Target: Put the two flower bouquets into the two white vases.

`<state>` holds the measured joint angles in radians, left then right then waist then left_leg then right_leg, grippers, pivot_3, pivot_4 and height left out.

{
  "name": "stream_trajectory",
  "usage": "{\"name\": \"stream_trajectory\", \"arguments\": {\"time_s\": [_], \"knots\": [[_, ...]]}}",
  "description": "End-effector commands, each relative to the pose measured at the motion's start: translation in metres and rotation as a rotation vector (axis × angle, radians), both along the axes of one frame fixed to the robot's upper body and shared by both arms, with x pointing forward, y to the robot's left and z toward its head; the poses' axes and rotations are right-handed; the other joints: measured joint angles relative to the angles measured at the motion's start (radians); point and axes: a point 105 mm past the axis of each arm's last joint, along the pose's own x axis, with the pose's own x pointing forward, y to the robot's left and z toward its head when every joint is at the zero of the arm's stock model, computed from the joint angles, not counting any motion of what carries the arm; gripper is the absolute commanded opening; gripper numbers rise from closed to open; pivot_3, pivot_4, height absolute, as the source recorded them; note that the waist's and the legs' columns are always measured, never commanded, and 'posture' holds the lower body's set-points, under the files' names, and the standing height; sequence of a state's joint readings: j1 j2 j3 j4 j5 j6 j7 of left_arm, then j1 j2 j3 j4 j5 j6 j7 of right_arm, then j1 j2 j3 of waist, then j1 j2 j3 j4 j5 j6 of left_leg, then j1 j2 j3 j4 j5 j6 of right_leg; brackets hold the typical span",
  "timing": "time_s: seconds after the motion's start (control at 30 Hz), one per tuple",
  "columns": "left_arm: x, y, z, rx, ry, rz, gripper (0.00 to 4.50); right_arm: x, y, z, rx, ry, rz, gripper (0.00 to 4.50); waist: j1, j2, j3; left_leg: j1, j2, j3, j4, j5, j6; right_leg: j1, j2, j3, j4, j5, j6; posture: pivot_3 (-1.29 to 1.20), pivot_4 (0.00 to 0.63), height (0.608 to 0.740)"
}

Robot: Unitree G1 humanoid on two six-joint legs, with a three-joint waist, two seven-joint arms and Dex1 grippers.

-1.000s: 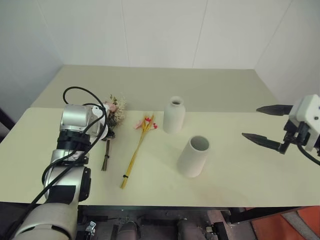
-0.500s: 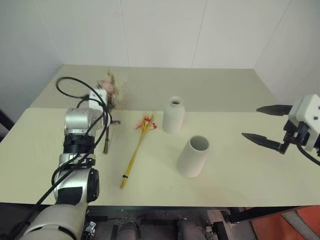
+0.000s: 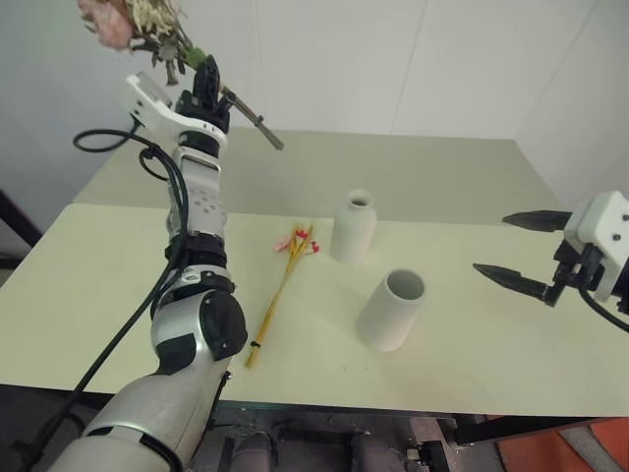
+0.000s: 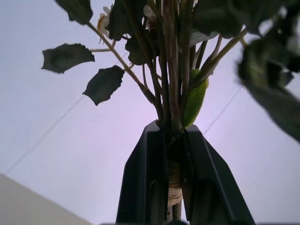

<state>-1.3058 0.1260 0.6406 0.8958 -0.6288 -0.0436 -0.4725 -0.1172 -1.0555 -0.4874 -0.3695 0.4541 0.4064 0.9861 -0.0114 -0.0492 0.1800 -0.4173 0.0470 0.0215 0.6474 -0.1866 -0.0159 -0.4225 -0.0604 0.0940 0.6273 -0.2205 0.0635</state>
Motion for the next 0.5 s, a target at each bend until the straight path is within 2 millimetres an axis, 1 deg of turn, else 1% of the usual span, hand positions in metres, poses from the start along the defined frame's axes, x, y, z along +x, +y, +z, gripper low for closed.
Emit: {"name": "stream_trajectory", "arguments": {"time_s": [0.03,0.2,0.3,0.4,0.43,0.5], "knots": [[-0.006,-0.021,0.028,-0.074,-0.121,-0.122,0.10,-0.008,-0.001,0.015,-0.001,-0.076,-0.026,4.50,0.000,0.000,0.000,0.000,0.000,0.000,0.000,0.000,0.000,0.000,0.000,0.000,0.000,0.000,0.000,0.00,0.150,0.740],[-0.004,-0.044,0.030,-0.076,-0.125,-0.214,0.10,-0.014,-0.001,0.007,-0.003,-0.068,-0.054,4.50,-0.005,0.000,0.000,0.000,0.000,0.000,0.000,0.000,0.000,0.000,0.000,0.000,-0.001,0.000,0.001,0.00,0.150,0.740],[-0.006,-0.071,0.020,0.065,-0.137,-0.258,0.10,-0.018,-0.001,0.006,0.009,-0.071,-0.069,4.50,-0.006,0.000,0.000,0.001,0.000,0.000,0.000,0.000,0.000,0.000,0.000,0.000,0.000,0.000,0.001,0.00,0.150,0.740],[-0.010,-0.084,0.011,0.169,-0.167,-0.261,0.10,-0.020,0.000,0.006,0.011,-0.073,-0.072,4.50,-0.005,0.000,0.000,0.001,0.000,0.000,0.000,0.000,0.000,0.001,0.000,0.000,0.000,0.000,0.001,0.00,0.150,0.740],[-0.011,-0.090,0.005,0.214,-0.174,-0.262,0.10,-0.020,-0.001,0.006,0.010,-0.072,-0.078,4.50,-0.006,0.000,0.000,0.001,0.000,0.000,0.000,0.000,0.000,0.000,0.000,0.000,0.000,0.000,0.001,0.00,0.150,0.740],[-0.012,-0.098,-0.005,0.238,-0.172,-0.285,0.10,-0.020,-0.002,0.004,0.007,-0.069,-0.088,4.50,-0.006,0.000,0.000,0.001,0.000,0.000,0.000,0.000,0.000,0.000,0.000,0.000,-0.001,0.000,0.001,0.00,0.150,0.740]]}}
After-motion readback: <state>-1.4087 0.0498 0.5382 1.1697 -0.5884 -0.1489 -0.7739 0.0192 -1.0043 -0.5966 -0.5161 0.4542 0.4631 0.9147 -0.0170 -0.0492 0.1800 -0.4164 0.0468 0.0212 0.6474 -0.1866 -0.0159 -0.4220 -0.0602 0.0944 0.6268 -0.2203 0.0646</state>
